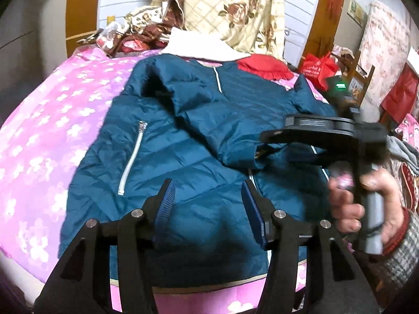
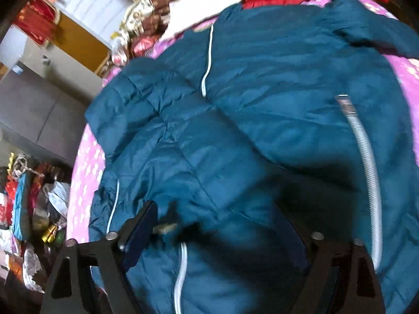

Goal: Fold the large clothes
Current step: 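Grasp the other sleeve with the right tool, then fold the held sleeve across the jacket body with the right tool, release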

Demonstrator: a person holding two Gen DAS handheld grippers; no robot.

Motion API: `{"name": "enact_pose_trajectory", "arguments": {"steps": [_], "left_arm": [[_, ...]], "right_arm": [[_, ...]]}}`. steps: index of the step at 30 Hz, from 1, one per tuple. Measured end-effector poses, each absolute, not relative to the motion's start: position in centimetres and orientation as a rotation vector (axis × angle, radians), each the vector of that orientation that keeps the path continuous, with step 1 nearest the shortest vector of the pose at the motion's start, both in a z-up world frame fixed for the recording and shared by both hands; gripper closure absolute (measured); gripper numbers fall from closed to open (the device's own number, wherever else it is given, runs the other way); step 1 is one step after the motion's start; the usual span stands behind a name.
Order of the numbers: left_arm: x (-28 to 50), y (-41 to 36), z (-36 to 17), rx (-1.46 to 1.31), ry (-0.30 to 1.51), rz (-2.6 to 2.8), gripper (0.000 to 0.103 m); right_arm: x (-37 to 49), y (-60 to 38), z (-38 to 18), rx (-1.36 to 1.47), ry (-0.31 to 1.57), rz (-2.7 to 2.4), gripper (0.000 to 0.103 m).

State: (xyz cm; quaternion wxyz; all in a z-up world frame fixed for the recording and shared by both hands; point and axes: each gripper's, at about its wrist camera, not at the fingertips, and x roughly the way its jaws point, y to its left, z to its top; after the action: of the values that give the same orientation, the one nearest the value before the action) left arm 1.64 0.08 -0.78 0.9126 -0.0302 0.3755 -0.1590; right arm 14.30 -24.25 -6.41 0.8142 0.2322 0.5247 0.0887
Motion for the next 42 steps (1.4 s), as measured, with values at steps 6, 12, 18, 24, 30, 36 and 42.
{"name": "enact_pose_trajectory", "arguments": {"steps": [6,12,18,24,30,36,42], "left_arm": [[0.8,1.5,-0.5,-0.065,0.744,-0.293,0.051],[1.4,1.5,-1.0,-0.028,0.704,-0.262,0.051],[3.3,1.1,-3.1,-0.027,0.763,-0.26,0.051],[5.4,0.6,-5.0,-0.022,0.82,-0.249,0.051],[6.2,-0.1,-6.0,-0.004,0.855,-0.229,0.051],[5.2,-1.6,-4.5,0.014,0.835,-0.238,0.051],[3.4,-3.8,-2.7,0.06,0.805,-0.266,0.051]], "right_arm": [[18.2,-23.8,-4.2,0.316,1.135,0.114,0.089],[21.6,-27.8,3.0,0.026,0.99,-0.157,0.092],[27.0,-32.9,2.1,-0.007,0.99,-0.34,0.093],[30.9,-36.5,-2.6,0.046,1.052,-0.41,0.093],[31.2,-39.6,-7.5,0.129,1.114,-0.426,0.093],[28.1,-42.5,-4.8,0.352,1.048,-0.233,0.092],[21.4,-47.7,-1.4,0.553,0.904,-0.105,0.047]]}}
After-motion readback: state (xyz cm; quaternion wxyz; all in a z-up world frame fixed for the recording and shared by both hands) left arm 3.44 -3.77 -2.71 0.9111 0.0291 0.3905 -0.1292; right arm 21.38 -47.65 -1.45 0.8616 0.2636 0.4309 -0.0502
